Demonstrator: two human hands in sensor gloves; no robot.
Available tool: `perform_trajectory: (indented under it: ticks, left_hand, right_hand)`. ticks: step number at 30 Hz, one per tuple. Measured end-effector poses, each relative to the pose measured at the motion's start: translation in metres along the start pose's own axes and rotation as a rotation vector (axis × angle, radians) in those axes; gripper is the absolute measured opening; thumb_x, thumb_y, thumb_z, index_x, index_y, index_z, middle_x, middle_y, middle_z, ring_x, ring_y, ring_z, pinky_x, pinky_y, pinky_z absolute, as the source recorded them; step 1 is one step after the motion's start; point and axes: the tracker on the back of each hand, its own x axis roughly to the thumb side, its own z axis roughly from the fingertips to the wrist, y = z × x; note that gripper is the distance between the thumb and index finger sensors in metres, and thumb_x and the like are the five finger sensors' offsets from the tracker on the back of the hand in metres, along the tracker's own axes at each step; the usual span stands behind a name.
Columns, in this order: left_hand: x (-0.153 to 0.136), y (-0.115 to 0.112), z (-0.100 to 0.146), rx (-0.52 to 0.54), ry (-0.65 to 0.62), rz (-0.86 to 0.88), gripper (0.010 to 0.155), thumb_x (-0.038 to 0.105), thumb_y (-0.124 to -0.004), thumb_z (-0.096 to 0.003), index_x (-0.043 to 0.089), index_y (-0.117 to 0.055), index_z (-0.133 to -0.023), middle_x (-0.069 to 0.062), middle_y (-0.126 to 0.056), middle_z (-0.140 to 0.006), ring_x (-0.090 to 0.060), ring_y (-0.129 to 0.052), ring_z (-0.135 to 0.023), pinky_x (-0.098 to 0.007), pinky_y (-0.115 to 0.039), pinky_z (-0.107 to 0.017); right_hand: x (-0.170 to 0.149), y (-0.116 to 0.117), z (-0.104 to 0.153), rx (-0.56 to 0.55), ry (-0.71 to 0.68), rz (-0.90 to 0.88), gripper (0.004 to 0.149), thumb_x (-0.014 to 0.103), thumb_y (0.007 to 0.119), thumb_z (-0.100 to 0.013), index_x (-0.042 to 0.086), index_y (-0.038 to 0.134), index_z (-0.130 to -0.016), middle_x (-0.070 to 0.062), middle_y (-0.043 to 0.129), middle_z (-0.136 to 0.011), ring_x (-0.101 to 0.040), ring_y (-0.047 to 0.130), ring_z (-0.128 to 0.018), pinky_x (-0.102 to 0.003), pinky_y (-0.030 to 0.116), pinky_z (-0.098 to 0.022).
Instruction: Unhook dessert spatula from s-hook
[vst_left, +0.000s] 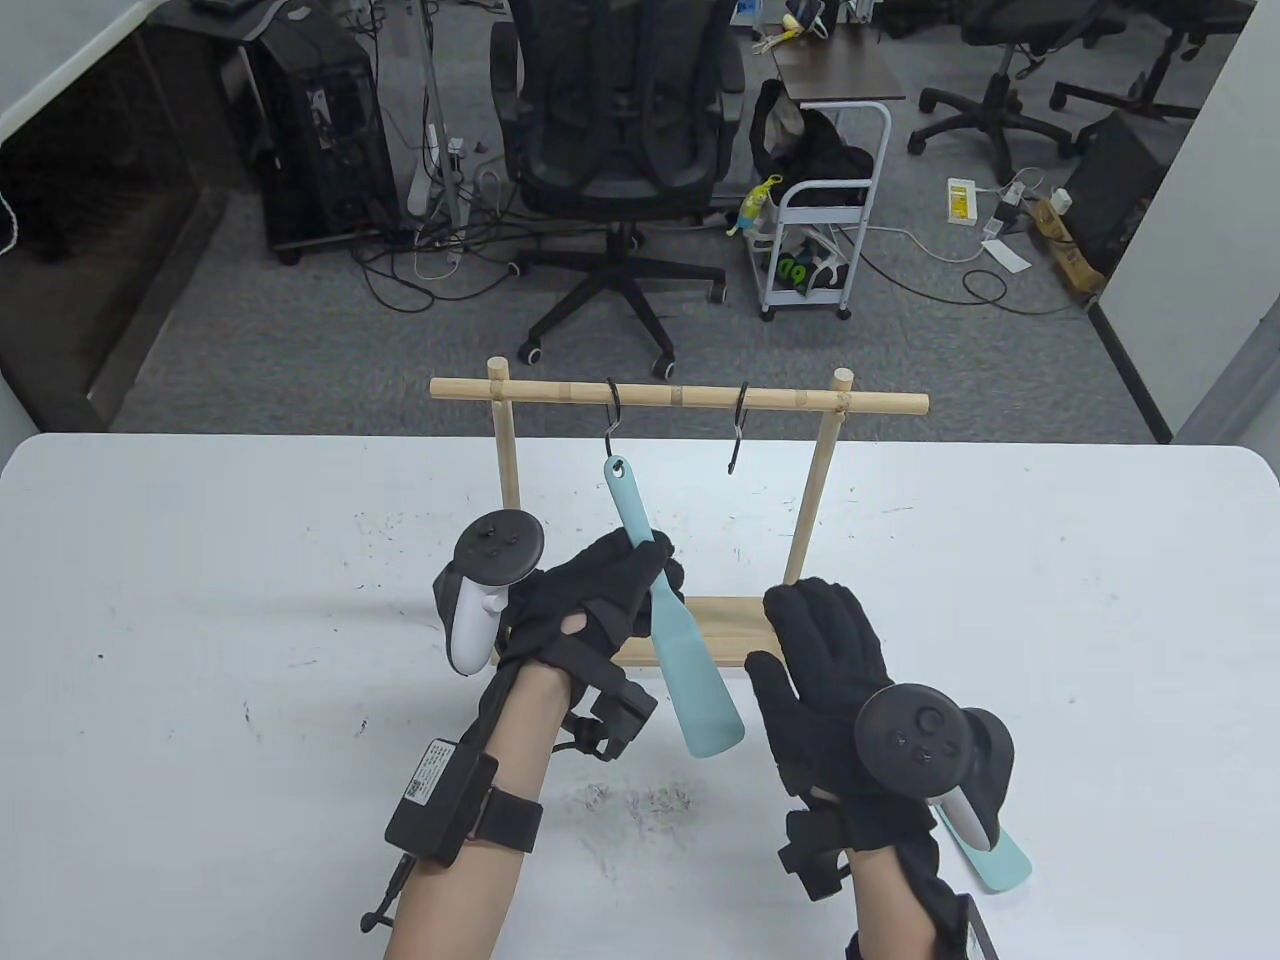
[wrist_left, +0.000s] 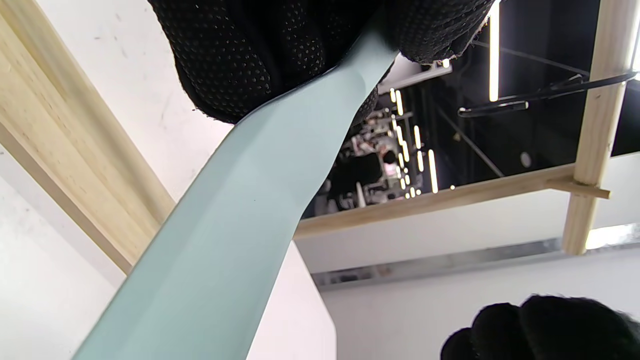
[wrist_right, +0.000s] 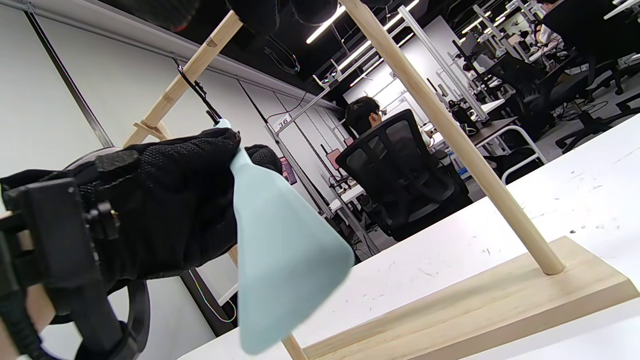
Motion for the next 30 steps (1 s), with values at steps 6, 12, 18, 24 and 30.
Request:
perform_trajectory:
  ticks: [6,12,18,24,30]
  left_hand:
    - [0.003,0.0,0.002,-0.014,-0.005,0.025,0.057,0.051,-0.072,-0.0553,0.021,-0.073,-0.104,-0.001,-0.096,-0.09,-0.017,-0.107,-0.071,-0.035,-0.092,-0.052]
    - [0.008,-0.001,0.005,-0.018,-0.015,0.018,0.057,0.051,-0.071,-0.0554,0.021,-0.073,-0.104,-0.001,-0.096,-0.09,-0.017,-0.107,-0.071,-0.035,-0.091,-0.052]
    - [0.014,-0.001,0.009,-0.015,-0.022,0.01,0.057,0.051,-0.071,-0.0554,0.021,-0.073,-0.104,0.0,-0.096,-0.09,-0.017,-0.107,-0.071,-0.035,-0.091,-0.052]
    - [0.02,0.0,0.015,-0.011,-0.038,-0.007,0.057,0.051,-0.072,-0.0552,0.021,-0.073,-0.104,0.0,-0.096,-0.09,-0.017,-0.106,-0.072,-0.036,-0.091,-0.053]
    - [0.027,0.0,0.025,-0.013,-0.073,-0.035,0.059,0.05,-0.072,-0.0554,0.021,-0.07,-0.106,0.001,-0.095,-0.092,-0.018,-0.105,-0.074,-0.037,-0.089,-0.056]
  right_hand:
    - [0.0,0.0,0.0,0.0,-0.003,-0.001,0.064,0.053,0.07,-0.05,0.025,0.063,-0.107,-0.011,0.054,-0.115,-0.047,0.05,-0.104,-0.063,0.046,-0.073]
    - [0.0,0.0,0.0,0.002,-0.003,-0.003,0.064,0.053,0.07,-0.05,0.025,0.063,-0.107,-0.011,0.054,-0.115,-0.047,0.049,-0.104,-0.063,0.046,-0.073]
    - [0.0,0.0,0.0,0.001,-0.006,-0.005,0.064,0.053,0.07,-0.05,0.025,0.063,-0.107,-0.011,0.054,-0.115,-0.047,0.05,-0.104,-0.063,0.046,-0.073]
    - [0.0,-0.001,0.001,-0.001,-0.009,-0.011,0.064,0.053,0.07,-0.05,0.025,0.063,-0.107,-0.011,0.054,-0.115,-0.047,0.049,-0.104,-0.063,0.046,-0.073]
    - [-0.001,-0.003,0.002,-0.009,-0.013,-0.024,0.064,0.053,0.07,-0.05,0.025,0.063,-0.107,-0.011,0.054,-0.115,-0.047,0.049,-0.104,-0.063,0.045,-0.073]
